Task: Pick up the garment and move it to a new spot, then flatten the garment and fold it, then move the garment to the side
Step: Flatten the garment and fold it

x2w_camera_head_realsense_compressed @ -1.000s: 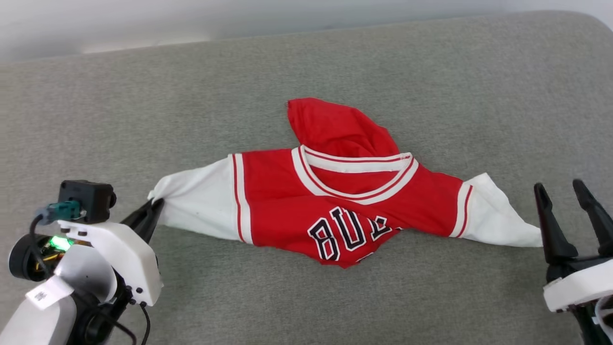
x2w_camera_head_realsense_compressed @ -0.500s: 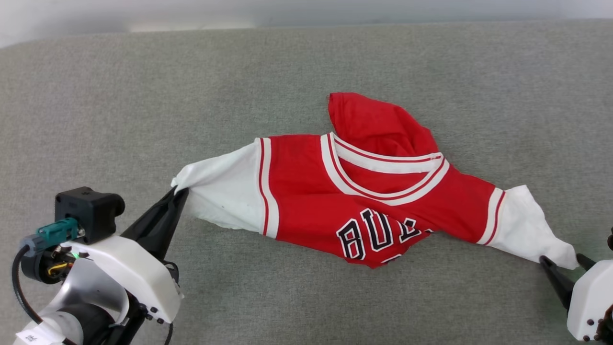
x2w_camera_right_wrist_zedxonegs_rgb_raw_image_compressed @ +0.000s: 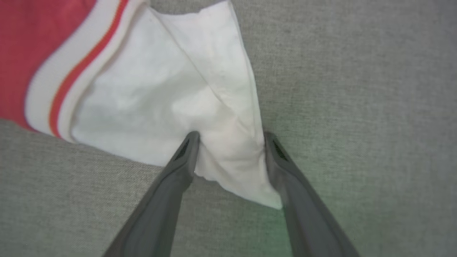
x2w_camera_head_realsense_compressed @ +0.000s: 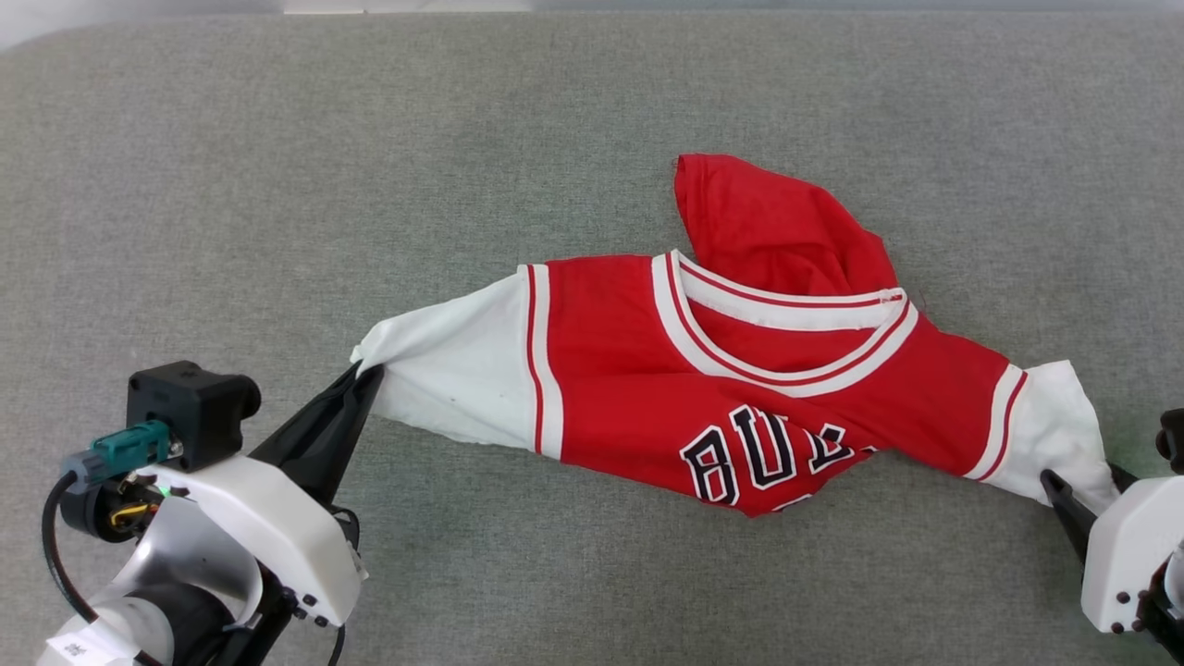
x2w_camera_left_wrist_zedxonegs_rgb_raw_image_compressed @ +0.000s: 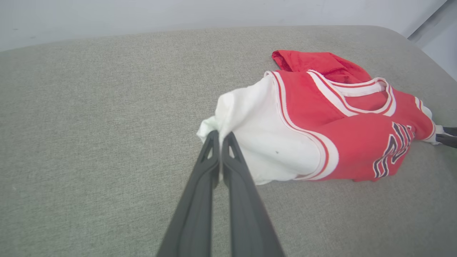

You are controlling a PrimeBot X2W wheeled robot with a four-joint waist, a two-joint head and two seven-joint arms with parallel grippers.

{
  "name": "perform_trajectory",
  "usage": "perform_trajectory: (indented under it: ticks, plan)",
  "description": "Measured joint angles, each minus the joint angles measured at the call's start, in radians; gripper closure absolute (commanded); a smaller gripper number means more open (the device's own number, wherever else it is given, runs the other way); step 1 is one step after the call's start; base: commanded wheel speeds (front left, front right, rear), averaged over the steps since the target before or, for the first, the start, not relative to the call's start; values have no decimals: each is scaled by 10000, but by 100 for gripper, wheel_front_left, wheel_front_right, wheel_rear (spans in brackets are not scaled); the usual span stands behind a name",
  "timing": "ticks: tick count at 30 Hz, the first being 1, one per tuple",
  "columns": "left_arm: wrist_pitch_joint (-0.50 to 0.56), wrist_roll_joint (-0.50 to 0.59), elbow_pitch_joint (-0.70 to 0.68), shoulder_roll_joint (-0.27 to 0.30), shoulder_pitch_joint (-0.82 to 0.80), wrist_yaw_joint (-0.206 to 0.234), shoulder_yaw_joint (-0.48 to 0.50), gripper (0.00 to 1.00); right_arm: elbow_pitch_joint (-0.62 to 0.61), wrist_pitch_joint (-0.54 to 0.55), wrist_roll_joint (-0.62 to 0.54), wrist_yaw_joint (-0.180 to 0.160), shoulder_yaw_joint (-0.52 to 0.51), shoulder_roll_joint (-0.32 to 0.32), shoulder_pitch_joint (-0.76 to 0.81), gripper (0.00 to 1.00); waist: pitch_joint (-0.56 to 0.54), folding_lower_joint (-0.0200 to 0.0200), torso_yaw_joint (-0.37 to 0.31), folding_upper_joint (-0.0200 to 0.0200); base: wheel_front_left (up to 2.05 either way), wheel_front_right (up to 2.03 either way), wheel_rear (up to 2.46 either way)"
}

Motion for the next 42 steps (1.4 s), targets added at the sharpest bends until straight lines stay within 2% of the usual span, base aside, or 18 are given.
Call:
perform_trajectory:
  ticks: [1, 11, 16, 23, 32, 42]
  plan:
    - [-35, -31, 42, -2, -37, -23, -27, 100, 65, -38, -19, 0, 59, -36, -32, 100, -15, 0, 15, 0, 0, 0, 0]
    - [-679, -59, 268, 35, 85, -232, 127, 100, 67, -732, -21, 23, 56, -466, -70, 100, -957, 1, -98, 0, 0, 0, 0]
    - [-1197, 6, 136, 188, 267, -261, 481, 100, -861, -1216, 353, 21, -104, -851, -264, 100, -1651, 0, -272, 0, 0, 0, 0]
    - [-1898, 136, -433, 504, 184, -259, 1308, 100, -2692, -1166, 619, 23, -784, -918, -1030, 100, -2477, 0, -636, 0, 0, 0, 0]
    - [-2144, 15, -1367, 1085, -988, -257, 2422, 100, -3800, -997, 1175, 23, -984, -1275, -2849, 100, -3111, 0, -1067, 0, 0, 0, 0]
    - [-2052, -318, -1559, 1592, -3012, -127, 3335, 100, -3737, -708, 1781, 21, -658, -1129, -4865, 100, -2907, 0, -1330, 0, 0, 0, 0]
